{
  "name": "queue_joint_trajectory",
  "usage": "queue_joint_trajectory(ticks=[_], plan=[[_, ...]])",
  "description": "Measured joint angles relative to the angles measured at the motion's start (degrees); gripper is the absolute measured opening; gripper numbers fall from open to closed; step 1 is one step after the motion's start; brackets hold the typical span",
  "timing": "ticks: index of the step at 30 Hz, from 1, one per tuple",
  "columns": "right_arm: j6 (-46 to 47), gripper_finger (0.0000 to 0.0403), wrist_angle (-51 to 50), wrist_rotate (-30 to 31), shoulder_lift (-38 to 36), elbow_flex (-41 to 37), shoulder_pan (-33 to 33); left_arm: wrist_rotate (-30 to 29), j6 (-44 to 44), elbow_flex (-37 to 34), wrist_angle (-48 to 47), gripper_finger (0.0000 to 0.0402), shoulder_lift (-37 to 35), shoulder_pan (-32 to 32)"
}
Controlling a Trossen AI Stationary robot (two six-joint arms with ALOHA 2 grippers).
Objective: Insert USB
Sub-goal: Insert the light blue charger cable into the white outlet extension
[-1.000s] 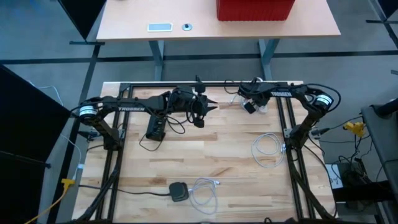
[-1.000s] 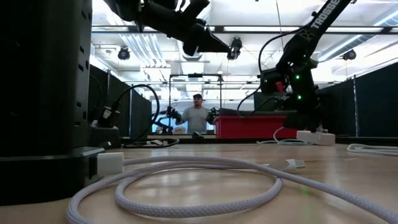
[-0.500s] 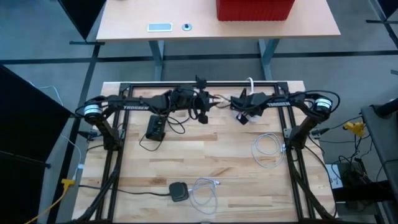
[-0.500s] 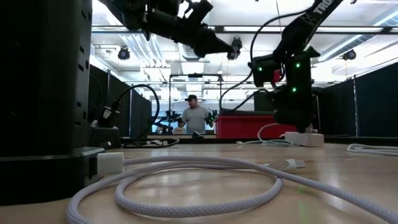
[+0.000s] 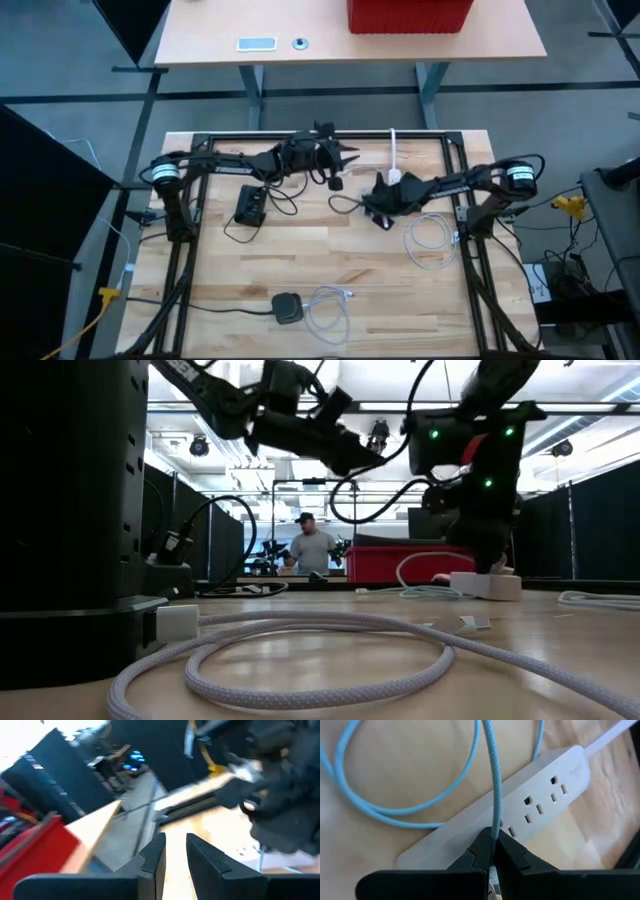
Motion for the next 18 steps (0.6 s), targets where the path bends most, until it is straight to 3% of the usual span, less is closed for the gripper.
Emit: queue_joint_trajectory(ticks=[10,18], plan=[[-0.46,0.0,1.72,-2.97,0.04,1.62,10.45,19.31,-4.07,7.97,0.16,0.0064,10.42,-0.27],[-1.78,0.0,4.82,-6.72,0.28,4.19,15.94,20.2,-3.13,14.09,-8.73,0.0064,18.81,-1.94]])
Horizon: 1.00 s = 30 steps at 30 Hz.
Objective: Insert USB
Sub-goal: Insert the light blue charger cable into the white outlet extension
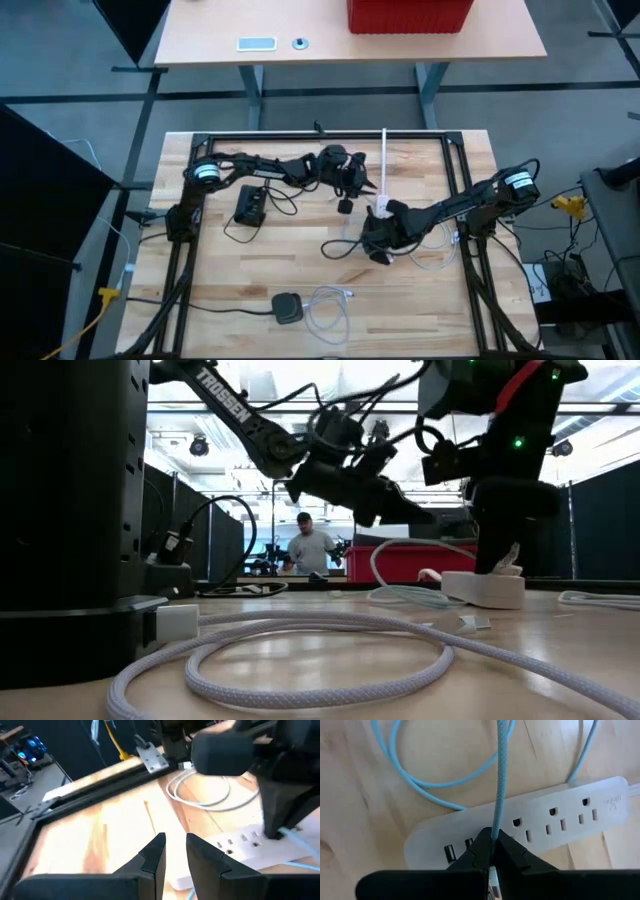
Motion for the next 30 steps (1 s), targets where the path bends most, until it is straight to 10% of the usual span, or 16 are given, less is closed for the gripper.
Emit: queue_joint_trajectory(ticks=[30], plan=[[-9.16,0.0,6.28,-0.85,-11.09,1.2,0.86,-5.19,5.12,1.11,-0.21,0.0063,7.96,-3.71]])
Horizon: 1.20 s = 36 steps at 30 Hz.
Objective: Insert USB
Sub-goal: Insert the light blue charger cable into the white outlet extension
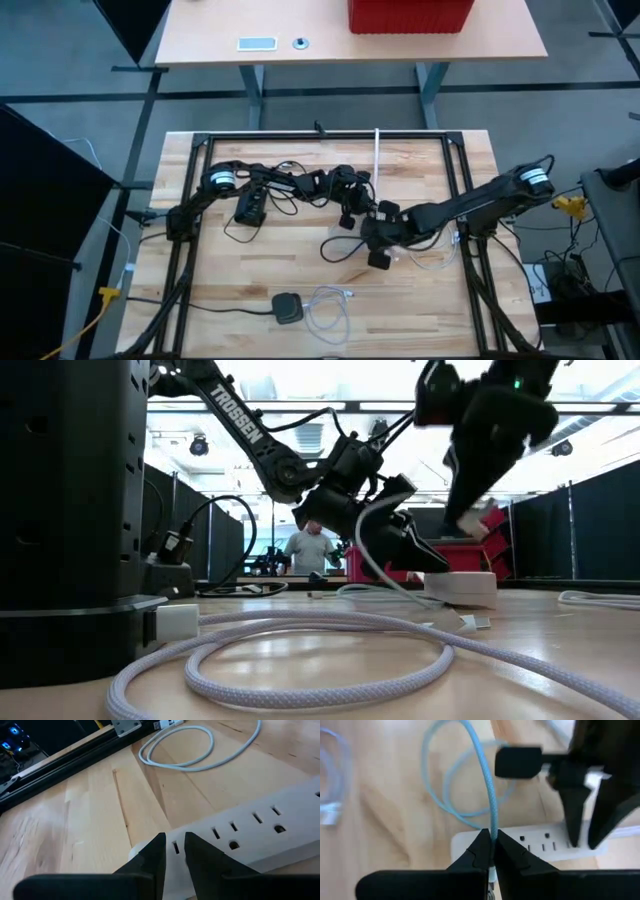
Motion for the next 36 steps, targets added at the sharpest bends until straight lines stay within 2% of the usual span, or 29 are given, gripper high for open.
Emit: queue_joint_trajectory(ticks=[4,8,12,15,18,24,30,36], plan=[[-1.08,0.0,0.77,1.19,-7.51,-1.11,1.17,-0.01,-0.28,-0.18,-0.11,0.0062,0.01,0.0],[-0.97,0.0,5.0,4.79,-14.94,-7.38,3.13,0.03,-0.39,-0.2,-0.28,0.0062,0.05,0.0],[-1.83,0.0,20.25,4.5,-22.31,-18.33,4.53,0.03,-0.28,-0.24,-0.44,0.0061,0.05,0.0],[-4.63,0.0,37.44,0.13,-25.21,-28.19,4.63,-0.1,1.72,-0.26,-0.48,0.0061,0.05,-0.37],[-7.38,0.0,52.51,-1.96,-26.11,-36.35,4.63,-2.16,5.5,-0.28,-0.49,0.0061,0.05,-1.72],[-12.0,0.0,66.25,-1.94,-25.33,-45.69,4.02,-12.66,12.86,-0.28,-0.32,0.0061,0.05,-4.79],[-14.42,0.0,69.9,-2.55,-24.91,-48.45,2.2,-14.93,13.77,-0.42,-0.2,0.0061,0.05,-5.9],[-19.11,0.0,70.16,-6.47,-24.88,-48.75,-1.78,-15.07,13.42,-0.44,-0.19,0.0061,0.05,-6.2]])
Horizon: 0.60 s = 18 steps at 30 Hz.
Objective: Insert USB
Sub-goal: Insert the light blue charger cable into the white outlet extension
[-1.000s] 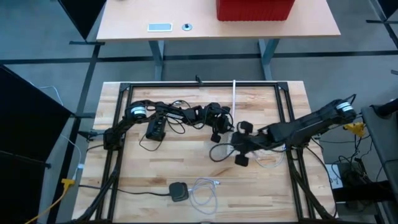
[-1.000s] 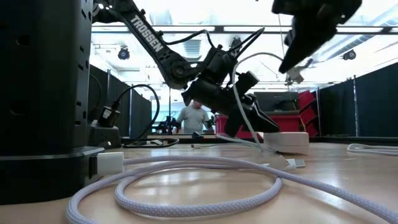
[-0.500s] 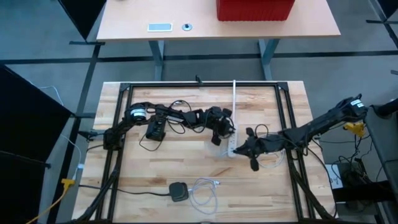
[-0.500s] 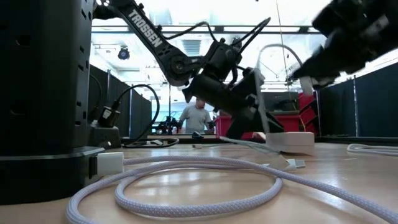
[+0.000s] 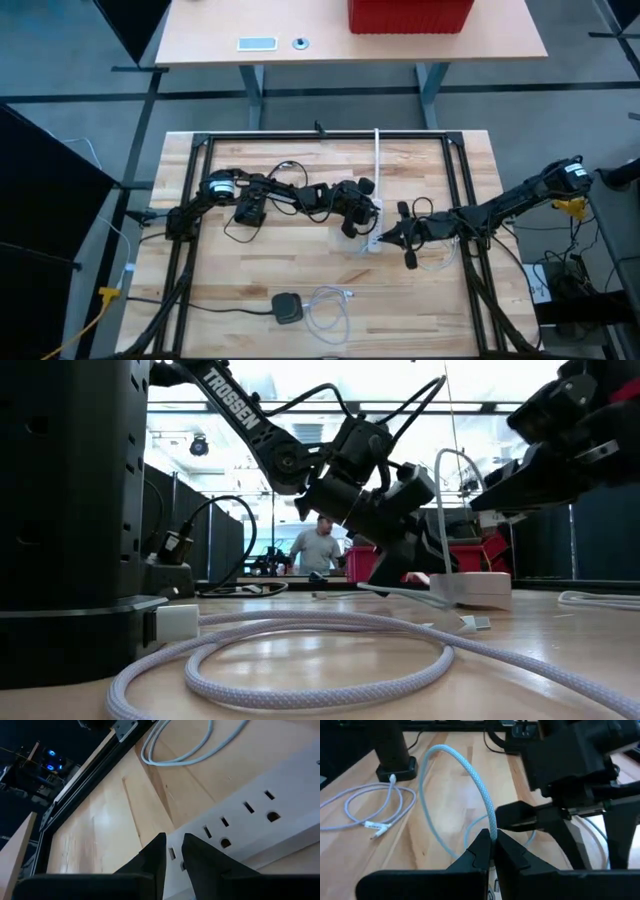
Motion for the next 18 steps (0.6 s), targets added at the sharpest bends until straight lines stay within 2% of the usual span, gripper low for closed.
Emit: queue_joint_trajectory(ticks=[6,18], plan=[[0.77,0.0,3.2,-6.38,1.63,-0.81,-3.97,0.93,-2.79,-0.08,0.0,0.0061,0.0,0.46],[0.77,0.0,18.22,-7.44,17.3,-0.84,-3.93,0.95,-3.51,-0.56,0.26,0.0061,0.0,0.5]])
